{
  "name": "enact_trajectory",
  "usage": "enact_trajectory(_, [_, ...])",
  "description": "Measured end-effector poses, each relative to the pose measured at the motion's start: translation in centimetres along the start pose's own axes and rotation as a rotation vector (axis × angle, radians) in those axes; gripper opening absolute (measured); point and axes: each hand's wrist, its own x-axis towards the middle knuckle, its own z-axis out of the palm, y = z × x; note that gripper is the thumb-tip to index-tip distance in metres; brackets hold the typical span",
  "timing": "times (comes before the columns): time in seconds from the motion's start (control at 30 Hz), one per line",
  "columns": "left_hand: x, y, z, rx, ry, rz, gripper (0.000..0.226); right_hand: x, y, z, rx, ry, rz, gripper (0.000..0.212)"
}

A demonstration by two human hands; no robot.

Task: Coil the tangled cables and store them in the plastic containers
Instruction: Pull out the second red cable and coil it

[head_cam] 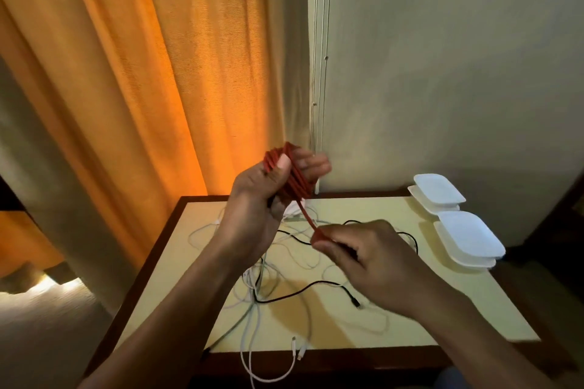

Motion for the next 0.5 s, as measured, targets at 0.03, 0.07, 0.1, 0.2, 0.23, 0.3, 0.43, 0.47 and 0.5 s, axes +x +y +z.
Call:
enact_trajectory(0.03, [-0.2,-0.8,-0.4,0.164,-0.012,-0.014,0.037,-0.5,-0.5,-0.2,-0.128,-0.033,-0.032,0.017])
enact_trajectory(0.07, [-0.6,-1.4,-0.8,0.319,-0.057,-0.033,0.037,-0.9,-0.7,-0.5,-0.222,-0.049,-0.057,0.021])
enact_trajectory(0.1, [-0.9,-1.8,-1.2,0.443,-0.114,-0.074,0.039,-1.0,-0.8,-1.1,-0.276,-0.042,-0.080,0.026])
enact_trajectory(0.2, [-1.8,-1.8,-1.7,0.624,-0.262,-0.252,0.047,-0.5,-0.1,-3.4,-0.286,-0.023,-0.116,0.029])
enact_trajectory(0.23, [-1.9,-1.7,-1.8,0.671,-0.325,-0.274,0.045,-0.1,0.3,-4.1,-0.260,-0.017,-0.117,0.027])
enact_trajectory(0.3, [-1.9,-1.7,-2.2,0.696,-0.445,-0.299,0.036,0.7,0.9,-5.5,-0.147,0.048,-0.069,0.020])
enact_trajectory(0.43, [-2.3,-2.1,-2.8,0.447,-0.471,-0.369,0.030,2.7,1.9,-6.5,0.175,0.219,0.087,0.014])
enact_trajectory(0.47, [-2.5,-2.2,-2.7,0.370,-0.465,-0.379,0.027,3.1,2.0,-6.2,0.260,0.204,0.132,0.014])
enact_trajectory(0.5, [-2.7,-2.3,-2.4,0.301,-0.456,-0.388,0.024,3.3,2.2,-5.7,0.345,0.175,0.175,0.015])
